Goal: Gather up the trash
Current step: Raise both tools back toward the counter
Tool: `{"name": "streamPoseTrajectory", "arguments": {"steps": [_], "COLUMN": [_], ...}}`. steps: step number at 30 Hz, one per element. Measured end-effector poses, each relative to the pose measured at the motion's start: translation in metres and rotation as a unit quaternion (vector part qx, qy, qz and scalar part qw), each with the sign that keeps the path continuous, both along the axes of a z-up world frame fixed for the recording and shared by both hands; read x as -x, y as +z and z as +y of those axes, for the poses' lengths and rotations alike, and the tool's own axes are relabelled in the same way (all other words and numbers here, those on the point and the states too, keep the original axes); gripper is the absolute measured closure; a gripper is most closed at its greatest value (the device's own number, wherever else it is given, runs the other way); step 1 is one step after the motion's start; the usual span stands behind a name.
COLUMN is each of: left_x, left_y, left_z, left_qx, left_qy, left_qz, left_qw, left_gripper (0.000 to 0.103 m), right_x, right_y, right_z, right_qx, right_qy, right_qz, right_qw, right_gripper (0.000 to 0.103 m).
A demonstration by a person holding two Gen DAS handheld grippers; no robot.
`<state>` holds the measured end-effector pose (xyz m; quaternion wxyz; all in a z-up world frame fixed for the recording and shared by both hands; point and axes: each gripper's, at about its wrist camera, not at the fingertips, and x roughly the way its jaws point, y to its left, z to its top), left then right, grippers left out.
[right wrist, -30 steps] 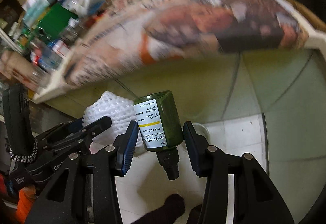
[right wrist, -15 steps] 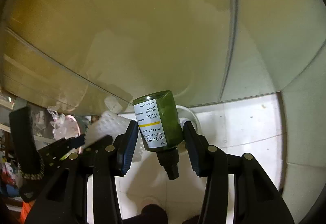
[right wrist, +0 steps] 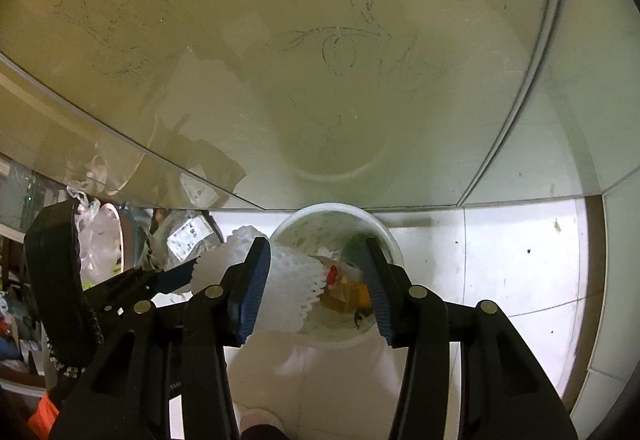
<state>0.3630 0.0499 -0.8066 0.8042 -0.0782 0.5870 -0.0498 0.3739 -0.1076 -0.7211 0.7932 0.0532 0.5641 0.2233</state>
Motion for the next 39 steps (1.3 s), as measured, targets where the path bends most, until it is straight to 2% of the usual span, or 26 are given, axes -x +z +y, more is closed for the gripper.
{"name": "streamPoseTrajectory", "arguments": {"steps": [3, 8, 14, 17, 20, 25, 27, 28, 33, 34, 36, 39], "left_x": [0.001, 0.005, 0.010, 0.012, 0.018, 0.032, 0.039, 0.042, 0.055, 0.057, 0.063, 0.072], "left_y": [0.009, 0.027, 0.073, 0.106, 0.151, 0.249, 0.300, 0.324, 0.437, 0.459, 0.493, 0.552], "left_z": [0.000, -0.001, -0.005, -0.004, -0.002, 0.009, 0.016, 0.019, 0.036, 0.041, 0.048, 0.060], "left_qx": [0.002, -0.002, -0.008, 0.003, -0.003, -0.013, -0.012, -0.011, -0.006, -0.006, -0.005, -0.002], "left_qy": [0.003, -0.002, -0.009, -0.007, -0.002, 0.001, 0.005, 0.008, 0.018, 0.019, 0.022, 0.022], "left_qz": [-0.003, -0.002, -0.002, 0.009, 0.007, -0.008, -0.019, -0.026, -0.070, -0.081, -0.101, -0.138], "left_qw": [1.0000, 1.0000, 0.9999, 0.9999, 1.0000, 0.9999, 0.9997, 0.9996, 0.9974, 0.9965, 0.9946, 0.9902], "left_gripper": [0.043, 0.042, 0.041, 0.041, 0.041, 0.041, 0.041, 0.041, 0.041, 0.041, 0.041, 0.041], "right_x": [0.000, 0.010, 0.025, 0.029, 0.034, 0.044, 0.050, 0.051, 0.068, 0.072, 0.082, 0.094], "right_y": [0.009, 0.041, 0.099, 0.133, 0.165, 0.254, 0.293, 0.304, 0.405, 0.416, 0.456, 0.497], "right_z": [0.000, -0.008, -0.017, -0.023, -0.024, -0.022, -0.021, -0.017, -0.010, -0.009, -0.006, -0.004], "right_qx": [0.004, 0.013, 0.034, 0.036, 0.038, 0.042, 0.043, 0.043, 0.030, 0.028, 0.020, 0.013], "right_qy": [0.003, 0.003, 0.003, -0.003, -0.010, -0.011, -0.011, -0.012, -0.021, -0.023, -0.031, -0.044], "right_qz": [-0.001, -0.002, -0.012, -0.012, -0.009, -0.015, -0.023, -0.025, -0.057, -0.063, -0.086, -0.117], "right_qw": [1.000, 1.000, 0.999, 0.999, 0.999, 0.999, 0.999, 0.999, 0.998, 0.997, 0.996, 0.992], "right_gripper": [0.059, 0.059, 0.059, 0.058, 0.058, 0.058, 0.058, 0.058, 0.058, 0.058, 0.058, 0.058]}}
